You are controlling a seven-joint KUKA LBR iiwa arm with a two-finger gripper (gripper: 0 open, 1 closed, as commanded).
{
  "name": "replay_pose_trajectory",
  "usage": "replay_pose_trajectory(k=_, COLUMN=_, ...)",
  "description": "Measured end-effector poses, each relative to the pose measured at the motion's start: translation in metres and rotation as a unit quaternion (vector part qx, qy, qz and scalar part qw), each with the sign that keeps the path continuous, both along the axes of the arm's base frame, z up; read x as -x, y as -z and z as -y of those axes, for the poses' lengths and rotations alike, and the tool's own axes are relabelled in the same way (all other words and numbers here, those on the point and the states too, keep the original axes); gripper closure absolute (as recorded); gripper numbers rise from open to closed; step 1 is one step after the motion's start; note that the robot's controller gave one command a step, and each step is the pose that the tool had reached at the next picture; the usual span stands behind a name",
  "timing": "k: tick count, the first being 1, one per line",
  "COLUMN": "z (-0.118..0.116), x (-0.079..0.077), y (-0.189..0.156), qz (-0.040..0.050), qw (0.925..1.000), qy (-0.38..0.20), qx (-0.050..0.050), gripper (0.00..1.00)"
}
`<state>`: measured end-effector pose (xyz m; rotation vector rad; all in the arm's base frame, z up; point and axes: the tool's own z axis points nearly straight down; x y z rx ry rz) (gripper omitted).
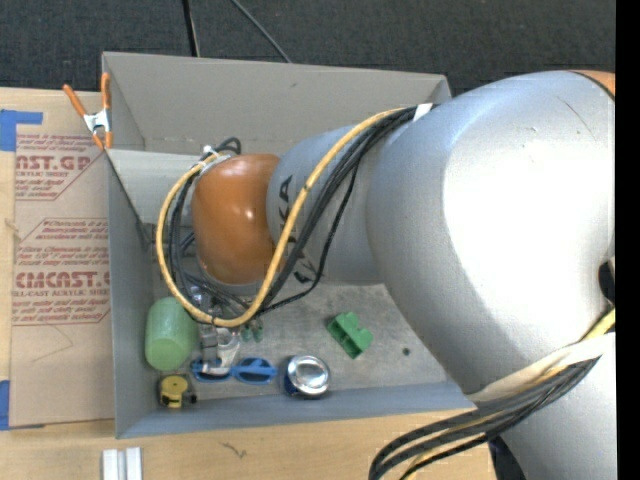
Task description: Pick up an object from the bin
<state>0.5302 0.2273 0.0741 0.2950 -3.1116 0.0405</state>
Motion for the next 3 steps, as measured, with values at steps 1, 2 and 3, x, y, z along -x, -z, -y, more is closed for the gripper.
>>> replay_pose_trajectory(k=1, z=0.013, x=-0.017, y=-0.099, qz=0.0123, qw=0.9996, qy=0.021, qx=-0.015, gripper=1.00)
replay_pose_trajectory(k=2, z=0.012, x=-0.014, y=-0.094, qz=0.0080, qw=0.9997, qy=0.020, qx=-0.014, gripper=0.00)
replay_pose_trajectory(k=3, z=-0.007, x=0.009, y=0.002, qz=0.0026, qw=0.9989, qy=0.045, qx=-0.011, gripper=0.00)
